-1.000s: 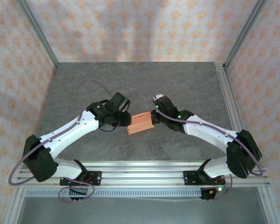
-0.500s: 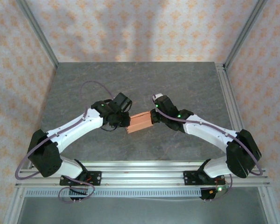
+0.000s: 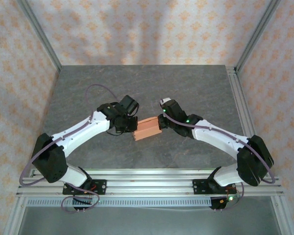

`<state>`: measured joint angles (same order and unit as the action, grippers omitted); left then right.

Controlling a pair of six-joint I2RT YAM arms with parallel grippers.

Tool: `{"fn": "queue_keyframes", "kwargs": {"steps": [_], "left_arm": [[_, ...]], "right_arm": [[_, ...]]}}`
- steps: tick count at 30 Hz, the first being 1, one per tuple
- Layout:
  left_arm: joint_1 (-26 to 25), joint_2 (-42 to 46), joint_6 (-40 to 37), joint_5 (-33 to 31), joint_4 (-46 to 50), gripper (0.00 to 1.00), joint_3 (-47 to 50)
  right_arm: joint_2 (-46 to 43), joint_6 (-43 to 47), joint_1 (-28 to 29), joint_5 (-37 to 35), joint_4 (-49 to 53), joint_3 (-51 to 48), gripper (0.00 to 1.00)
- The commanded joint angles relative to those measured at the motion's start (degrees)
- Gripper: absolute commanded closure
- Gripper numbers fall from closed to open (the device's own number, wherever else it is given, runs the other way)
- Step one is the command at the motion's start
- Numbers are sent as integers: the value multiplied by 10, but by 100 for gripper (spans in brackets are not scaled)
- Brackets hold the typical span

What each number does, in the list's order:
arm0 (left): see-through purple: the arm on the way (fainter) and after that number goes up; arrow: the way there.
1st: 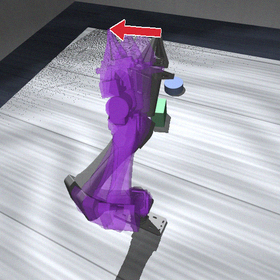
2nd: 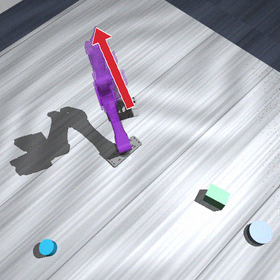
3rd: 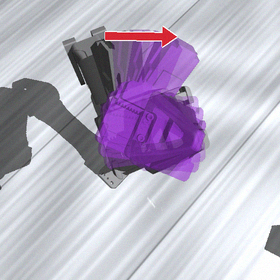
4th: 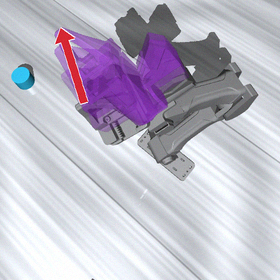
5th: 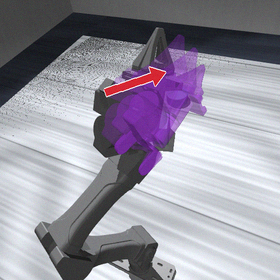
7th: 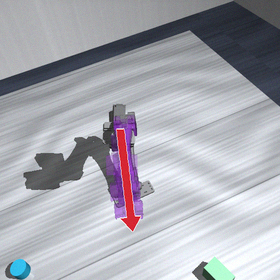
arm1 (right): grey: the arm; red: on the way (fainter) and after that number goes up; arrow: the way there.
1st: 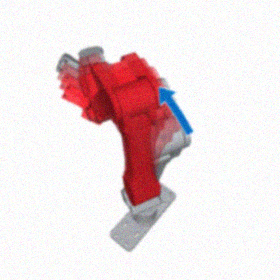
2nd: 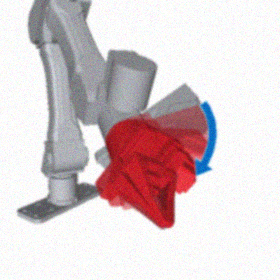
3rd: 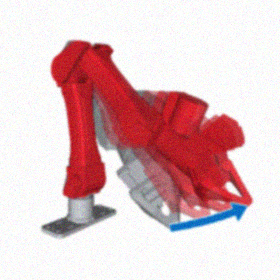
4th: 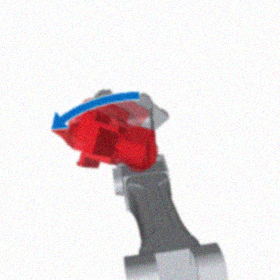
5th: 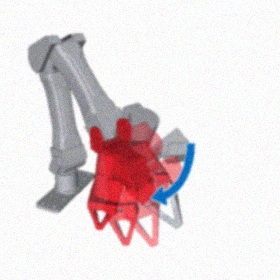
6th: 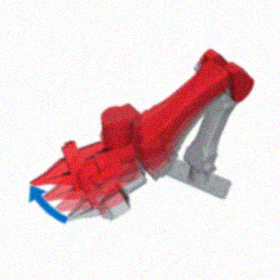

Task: Fold the paper box

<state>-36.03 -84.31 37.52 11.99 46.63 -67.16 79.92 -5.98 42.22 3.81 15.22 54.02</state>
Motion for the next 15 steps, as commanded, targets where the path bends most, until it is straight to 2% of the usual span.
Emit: {"fn": "queue_keyframes", "kwargs": {"steps": [1, 15], "left_arm": [[6, -7, 6, 35, -2, 100, -22], [30, -20, 22, 91, -19, 100, -32]], "right_arm": [[6, -7, 4, 4, 3, 16, 100], [8, -5, 5, 2, 2, 13, 100]]}}
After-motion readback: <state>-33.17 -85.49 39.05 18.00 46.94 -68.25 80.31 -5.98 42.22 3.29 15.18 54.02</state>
